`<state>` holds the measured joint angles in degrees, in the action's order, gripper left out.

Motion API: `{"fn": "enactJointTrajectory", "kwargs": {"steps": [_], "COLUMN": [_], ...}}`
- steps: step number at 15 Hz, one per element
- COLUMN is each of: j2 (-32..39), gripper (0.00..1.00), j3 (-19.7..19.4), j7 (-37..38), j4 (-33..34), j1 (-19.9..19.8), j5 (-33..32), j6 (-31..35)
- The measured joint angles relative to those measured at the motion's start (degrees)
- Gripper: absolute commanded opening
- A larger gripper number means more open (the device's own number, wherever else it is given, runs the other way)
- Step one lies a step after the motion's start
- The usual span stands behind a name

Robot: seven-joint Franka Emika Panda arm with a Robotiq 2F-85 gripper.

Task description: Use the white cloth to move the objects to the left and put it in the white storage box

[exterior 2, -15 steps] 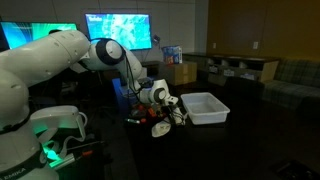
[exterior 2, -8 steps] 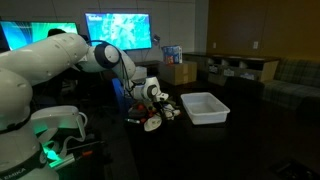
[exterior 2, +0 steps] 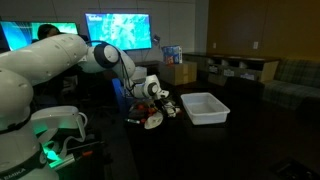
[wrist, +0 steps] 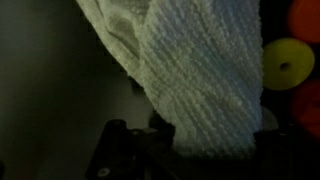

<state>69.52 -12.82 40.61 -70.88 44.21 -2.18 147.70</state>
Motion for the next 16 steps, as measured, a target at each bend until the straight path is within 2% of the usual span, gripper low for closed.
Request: {"fn": "enactJointTrajectory", "kwargs": {"steps": [4, 8, 10, 13, 16], "j2": [-4.17, -13.21, -18.37, -24.92, -28.82], "gripper": [0.09, 0.09, 0.09, 0.09, 0.09], "j3": [-0.28, -0.20, 0.22, 1.01, 2.56], "j7": [-6.82, -15.77, -18.16, -21.15, -26.23], "j4": [-3.91, -12.54, -16.47, -19.80, -19.79], "j1": [-0.45, -0.73, -1.60, -4.54, -9.91], "j5": [-0.07, -0.07, -2.58, -7.05, -10.83], "j6": [-2.26, -5.77, -8.52, -14.06, -19.60]}}
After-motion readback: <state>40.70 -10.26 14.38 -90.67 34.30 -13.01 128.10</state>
